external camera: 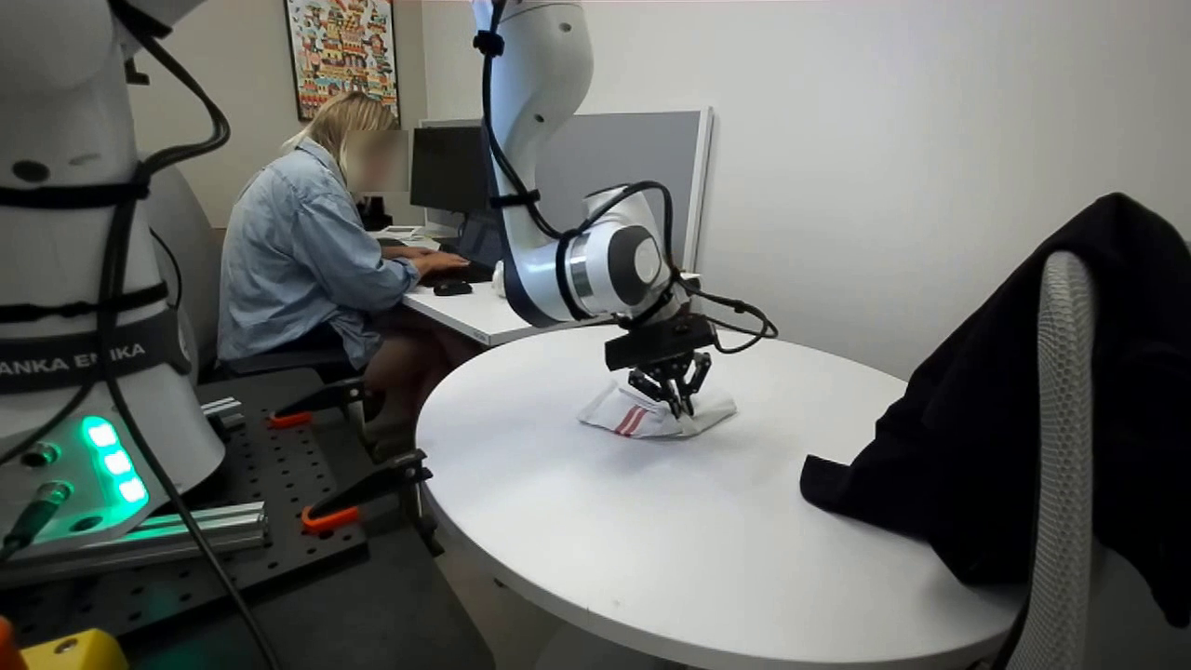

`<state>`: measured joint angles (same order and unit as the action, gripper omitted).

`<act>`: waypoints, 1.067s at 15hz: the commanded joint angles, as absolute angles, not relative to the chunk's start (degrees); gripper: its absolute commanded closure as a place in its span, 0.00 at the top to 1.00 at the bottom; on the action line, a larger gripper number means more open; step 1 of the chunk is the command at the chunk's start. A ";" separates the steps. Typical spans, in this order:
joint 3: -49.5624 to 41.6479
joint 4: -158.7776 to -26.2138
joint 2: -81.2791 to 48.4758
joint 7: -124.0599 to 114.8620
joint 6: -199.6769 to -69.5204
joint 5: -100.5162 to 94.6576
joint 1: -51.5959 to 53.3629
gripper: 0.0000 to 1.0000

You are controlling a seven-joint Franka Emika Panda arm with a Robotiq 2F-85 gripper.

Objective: Use the white and red towel to wipe the table

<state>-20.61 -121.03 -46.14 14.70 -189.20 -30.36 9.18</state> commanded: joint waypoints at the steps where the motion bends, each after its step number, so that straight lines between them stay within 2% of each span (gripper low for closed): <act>1: -16.73 -118.80 -47.41 17.92 -185.64 -26.72 3.40 0.32; 3: -11.44 -120.48 -44.32 18.97 -181.06 -26.79 -1.19 0.40; 8: 4.15 -124.63 -35.64 21.39 -166.18 -19.81 -14.02 0.77; 11: 11.58 -127.05 -30.17 22.84 -161.77 -10.00 -20.26 0.98; 16: 16.34 -129.72 -19.64 21.65 -152.53 9.04 -24.21 1.00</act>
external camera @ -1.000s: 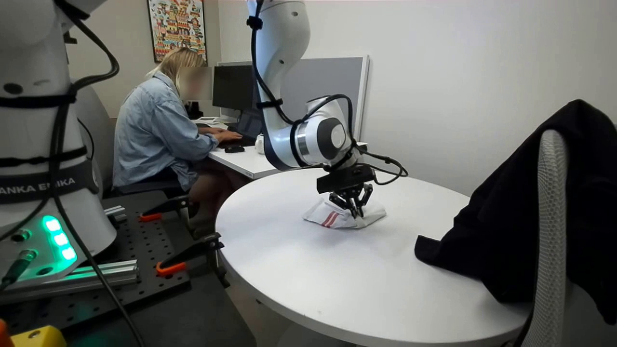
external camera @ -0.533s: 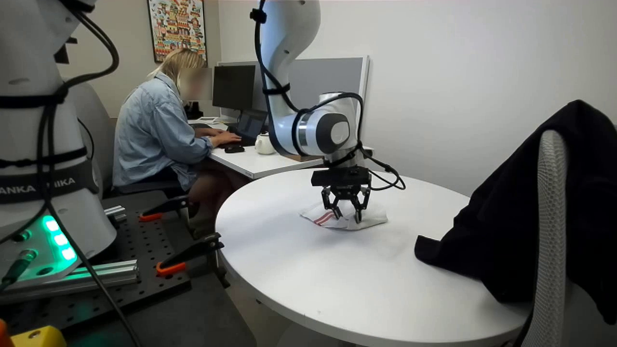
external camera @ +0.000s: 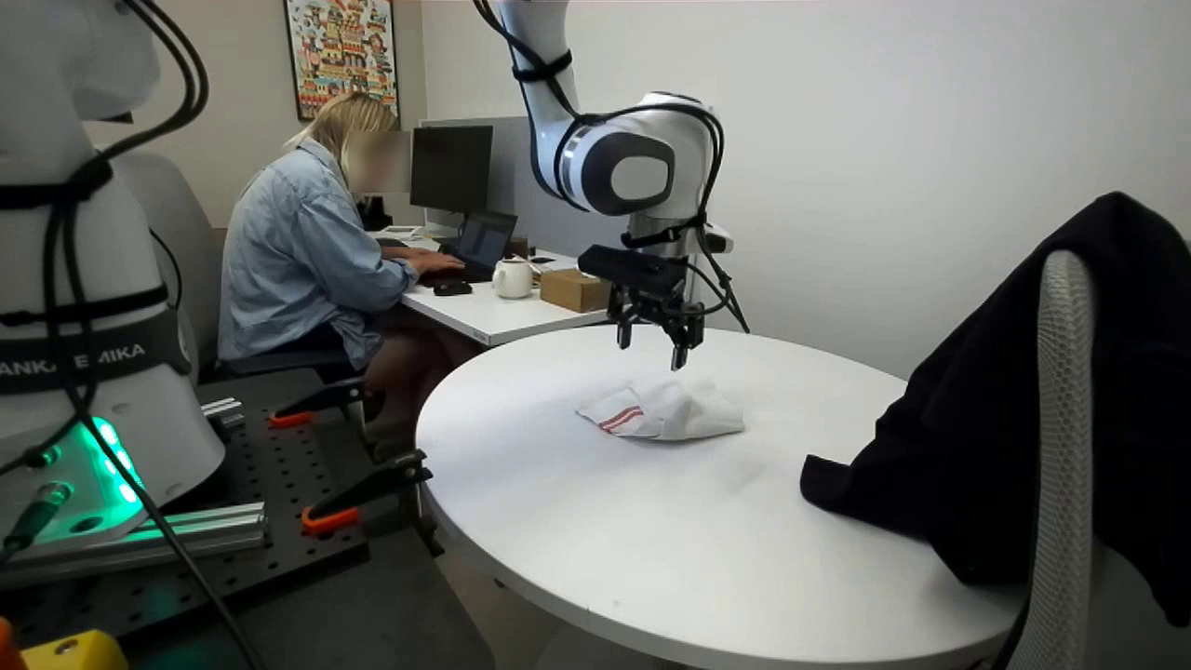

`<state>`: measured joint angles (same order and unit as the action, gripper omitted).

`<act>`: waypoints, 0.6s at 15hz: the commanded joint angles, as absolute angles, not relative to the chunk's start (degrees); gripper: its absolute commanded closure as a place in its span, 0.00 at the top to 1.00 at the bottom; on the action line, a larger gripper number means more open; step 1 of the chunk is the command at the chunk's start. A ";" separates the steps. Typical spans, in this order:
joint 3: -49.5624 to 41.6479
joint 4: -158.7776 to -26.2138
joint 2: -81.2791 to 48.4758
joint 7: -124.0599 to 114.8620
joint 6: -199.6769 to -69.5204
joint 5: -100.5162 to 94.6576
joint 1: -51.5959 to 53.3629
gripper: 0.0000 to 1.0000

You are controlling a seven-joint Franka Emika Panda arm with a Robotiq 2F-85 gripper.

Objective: Use the white and red towel to wipe the table

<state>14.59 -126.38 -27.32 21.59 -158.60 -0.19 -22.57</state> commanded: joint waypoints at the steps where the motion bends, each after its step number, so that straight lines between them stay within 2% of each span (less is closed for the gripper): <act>1: 16.07 -130.23 -17.19 22.03 -150.48 12.61 -24.05 1.00; 6: 10.45 -132.94 -5.51 25.24 -138.59 20.74 -19.19 1.00; 7: 8.32 -129.71 -11.01 23.54 -142.23 19.24 -16.88 1.00; 9: 6.80 -130.98 -7.47 23.99 -139.36 19.78 -15.53 1.00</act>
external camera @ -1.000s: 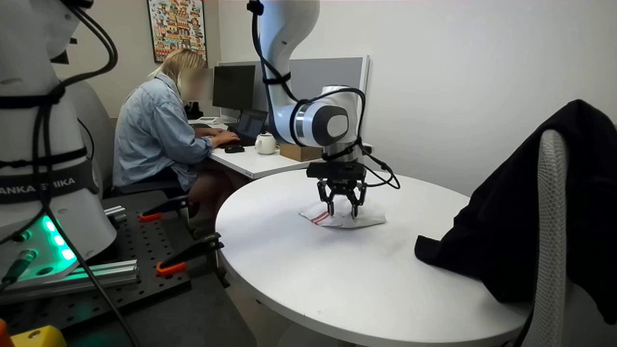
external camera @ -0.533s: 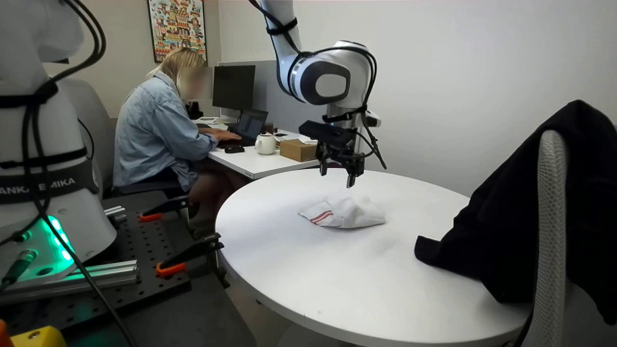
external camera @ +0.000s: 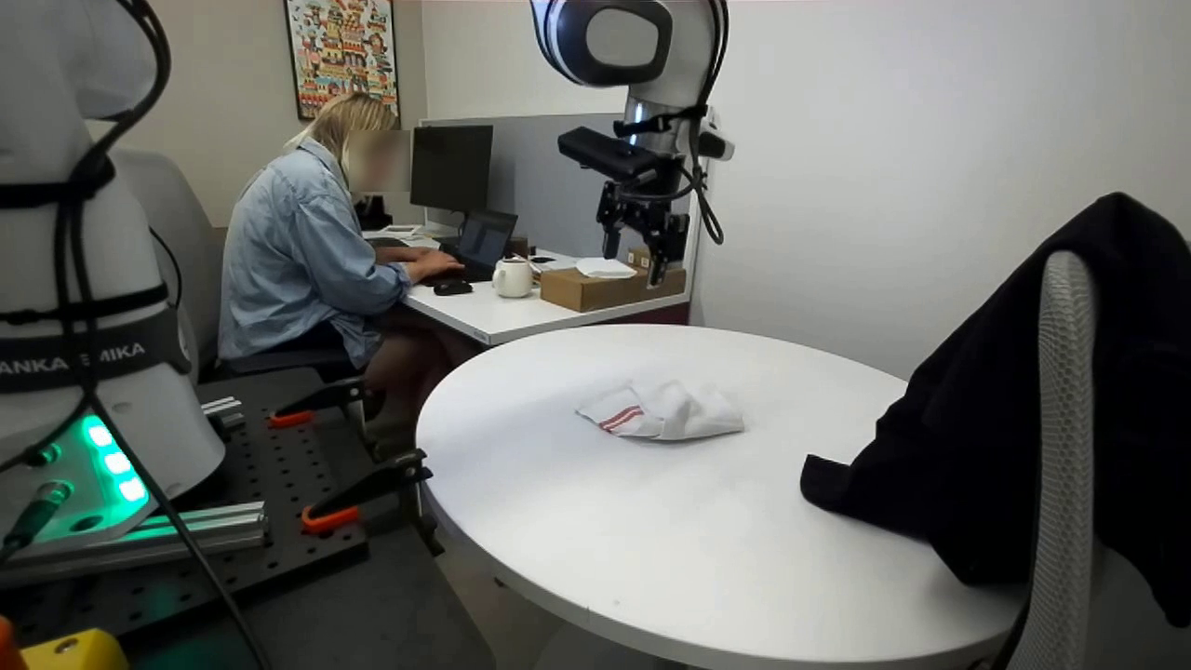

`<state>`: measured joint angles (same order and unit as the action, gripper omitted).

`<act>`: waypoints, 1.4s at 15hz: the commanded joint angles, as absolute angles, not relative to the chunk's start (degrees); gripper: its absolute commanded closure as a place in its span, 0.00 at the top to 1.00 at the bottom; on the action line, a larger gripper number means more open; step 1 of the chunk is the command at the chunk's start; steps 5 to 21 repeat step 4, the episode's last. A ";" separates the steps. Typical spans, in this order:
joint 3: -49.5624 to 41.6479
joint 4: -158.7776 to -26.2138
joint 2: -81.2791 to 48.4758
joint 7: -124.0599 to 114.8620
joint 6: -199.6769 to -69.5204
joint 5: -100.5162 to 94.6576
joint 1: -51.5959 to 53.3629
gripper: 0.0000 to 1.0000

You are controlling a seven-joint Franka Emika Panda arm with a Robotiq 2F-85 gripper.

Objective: Use the white and red towel to wipe the table

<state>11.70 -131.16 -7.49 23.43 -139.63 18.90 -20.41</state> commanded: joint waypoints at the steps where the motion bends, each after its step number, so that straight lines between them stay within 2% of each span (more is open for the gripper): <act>1: 6.54 -131.55 -6.56 23.98 -139.07 19.79 -15.22 1.00; 21: 6.41 -132.25 -6.23 23.99 -139.07 19.77 -15.03 1.00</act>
